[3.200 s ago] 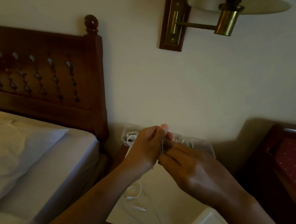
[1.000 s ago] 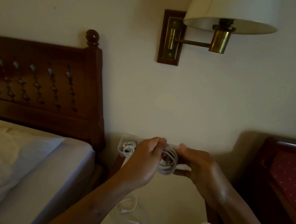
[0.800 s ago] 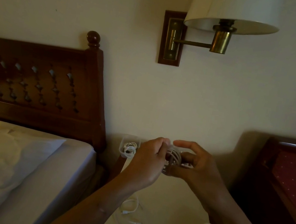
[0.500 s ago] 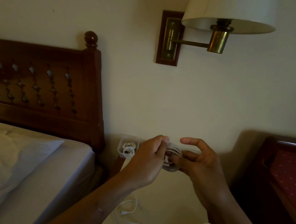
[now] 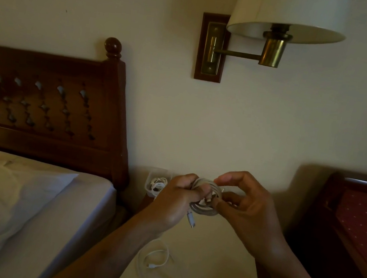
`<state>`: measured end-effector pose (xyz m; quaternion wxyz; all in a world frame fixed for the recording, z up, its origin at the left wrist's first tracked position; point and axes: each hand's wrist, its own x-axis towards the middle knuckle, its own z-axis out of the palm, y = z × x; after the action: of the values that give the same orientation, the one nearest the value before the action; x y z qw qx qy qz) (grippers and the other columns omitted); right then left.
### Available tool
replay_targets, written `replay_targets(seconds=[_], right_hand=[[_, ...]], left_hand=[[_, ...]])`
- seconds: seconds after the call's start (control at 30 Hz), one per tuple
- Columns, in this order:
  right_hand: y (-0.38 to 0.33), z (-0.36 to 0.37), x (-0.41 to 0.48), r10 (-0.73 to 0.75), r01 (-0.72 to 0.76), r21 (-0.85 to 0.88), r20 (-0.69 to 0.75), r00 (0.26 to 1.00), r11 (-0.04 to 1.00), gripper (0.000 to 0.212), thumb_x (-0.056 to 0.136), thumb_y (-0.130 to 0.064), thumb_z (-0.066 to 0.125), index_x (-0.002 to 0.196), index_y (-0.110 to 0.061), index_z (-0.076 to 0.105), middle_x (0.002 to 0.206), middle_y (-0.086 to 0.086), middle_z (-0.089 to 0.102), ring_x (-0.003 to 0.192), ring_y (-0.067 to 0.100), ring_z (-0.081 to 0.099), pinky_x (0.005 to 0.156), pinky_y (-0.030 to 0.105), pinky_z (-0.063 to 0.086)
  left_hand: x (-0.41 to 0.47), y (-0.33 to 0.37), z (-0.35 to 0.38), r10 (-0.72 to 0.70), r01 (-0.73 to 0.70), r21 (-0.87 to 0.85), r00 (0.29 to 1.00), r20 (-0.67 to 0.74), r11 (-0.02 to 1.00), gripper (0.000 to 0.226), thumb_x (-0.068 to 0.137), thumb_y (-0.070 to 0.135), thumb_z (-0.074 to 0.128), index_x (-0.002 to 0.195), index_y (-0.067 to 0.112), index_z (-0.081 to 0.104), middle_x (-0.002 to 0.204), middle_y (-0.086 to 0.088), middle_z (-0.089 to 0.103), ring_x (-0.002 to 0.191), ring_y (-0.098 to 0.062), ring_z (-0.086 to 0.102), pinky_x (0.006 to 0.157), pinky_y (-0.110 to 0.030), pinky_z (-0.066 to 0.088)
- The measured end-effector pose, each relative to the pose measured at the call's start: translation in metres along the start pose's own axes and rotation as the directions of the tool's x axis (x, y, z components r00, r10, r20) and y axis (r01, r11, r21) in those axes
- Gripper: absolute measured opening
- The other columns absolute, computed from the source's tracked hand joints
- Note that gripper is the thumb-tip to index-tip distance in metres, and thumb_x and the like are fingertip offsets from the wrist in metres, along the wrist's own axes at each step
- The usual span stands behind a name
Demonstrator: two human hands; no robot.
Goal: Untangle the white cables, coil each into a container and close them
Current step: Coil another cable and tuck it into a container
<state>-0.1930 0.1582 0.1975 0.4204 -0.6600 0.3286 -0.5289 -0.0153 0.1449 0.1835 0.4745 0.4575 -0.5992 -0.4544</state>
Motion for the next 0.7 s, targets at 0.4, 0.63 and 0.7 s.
replay_targets(seconds=[0.4,0.63,0.7], right_hand=[[0.036,0.004,-0.007,-0.659,0.454,-0.747,0.029,0.752,0.485,0.019,0.084,-0.002,0.082,0.103,-0.003,0.080,0.106,0.011,0.074,0.095,0.018,0.072,0.080,0.025,0.059],[0.040,0.006,-0.009,-0.744,0.466,-0.781,0.001,0.668,0.417,0.013,0.095,-0.001,0.067,0.102,-0.002,0.078,0.097,0.008,0.074,0.087,0.015,0.070,0.079,0.021,0.056],[0.038,0.007,-0.009,-0.743,0.454,-0.801,0.016,0.669,0.391,0.013,0.096,0.000,0.064,0.096,0.000,0.077,0.093,0.007,0.075,0.083,0.015,0.071,0.073,0.023,0.057]], left_hand=[[-0.005,0.007,0.003,-0.129,0.133,-0.089,0.991,0.046,0.987,0.018,0.096,0.037,0.058,0.094,0.023,0.068,0.084,0.000,0.067,0.081,-0.013,0.063,0.079,-0.032,0.045],[-0.012,0.007,0.015,0.223,-0.216,0.210,0.975,-0.009,0.953,0.017,0.111,0.027,0.044,0.115,0.025,0.060,0.083,0.018,0.068,0.078,0.001,0.064,0.069,-0.014,0.048],[-0.013,0.009,0.017,0.274,-0.261,0.263,0.962,-0.012,0.929,0.018,0.111,0.031,0.043,0.116,0.029,0.060,0.091,0.010,0.070,0.088,-0.009,0.067,0.079,-0.031,0.056]])
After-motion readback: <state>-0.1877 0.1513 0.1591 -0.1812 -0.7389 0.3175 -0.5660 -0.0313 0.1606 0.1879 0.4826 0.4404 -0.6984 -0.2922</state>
